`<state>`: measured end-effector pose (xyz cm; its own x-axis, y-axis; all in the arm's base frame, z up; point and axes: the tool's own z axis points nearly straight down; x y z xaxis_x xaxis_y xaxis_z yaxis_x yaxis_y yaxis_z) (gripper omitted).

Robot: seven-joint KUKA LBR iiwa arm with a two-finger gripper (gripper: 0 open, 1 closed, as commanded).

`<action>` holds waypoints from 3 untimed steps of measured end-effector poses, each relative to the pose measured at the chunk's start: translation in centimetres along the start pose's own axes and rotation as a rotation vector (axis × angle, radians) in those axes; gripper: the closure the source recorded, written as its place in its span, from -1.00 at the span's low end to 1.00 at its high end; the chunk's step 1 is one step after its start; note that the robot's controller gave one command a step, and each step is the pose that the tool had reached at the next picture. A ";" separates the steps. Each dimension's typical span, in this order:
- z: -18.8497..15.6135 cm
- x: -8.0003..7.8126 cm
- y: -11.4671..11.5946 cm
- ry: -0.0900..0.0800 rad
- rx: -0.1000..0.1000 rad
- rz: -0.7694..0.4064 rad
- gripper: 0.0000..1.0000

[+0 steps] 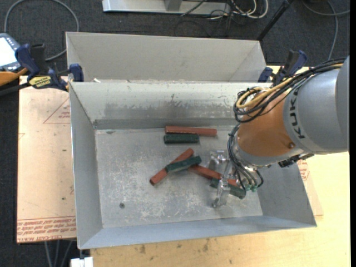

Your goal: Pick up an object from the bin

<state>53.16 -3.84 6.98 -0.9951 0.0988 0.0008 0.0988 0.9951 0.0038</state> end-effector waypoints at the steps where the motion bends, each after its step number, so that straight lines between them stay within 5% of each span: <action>1: -0.1 -0.1 -0.4 -0.003 0.003 0.005 1.00; 2: -7.4 -1.0 4.0 -0.011 0.000 0.011 1.00; 3: -7.0 -0.8 3.7 -0.003 0.003 0.014 -1.00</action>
Offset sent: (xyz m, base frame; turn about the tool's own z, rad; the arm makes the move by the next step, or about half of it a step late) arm 0.0000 0.0000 0.0000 0.0000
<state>54.30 -0.27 13.95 -0.9936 0.1132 -0.0020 0.1132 0.9936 0.0010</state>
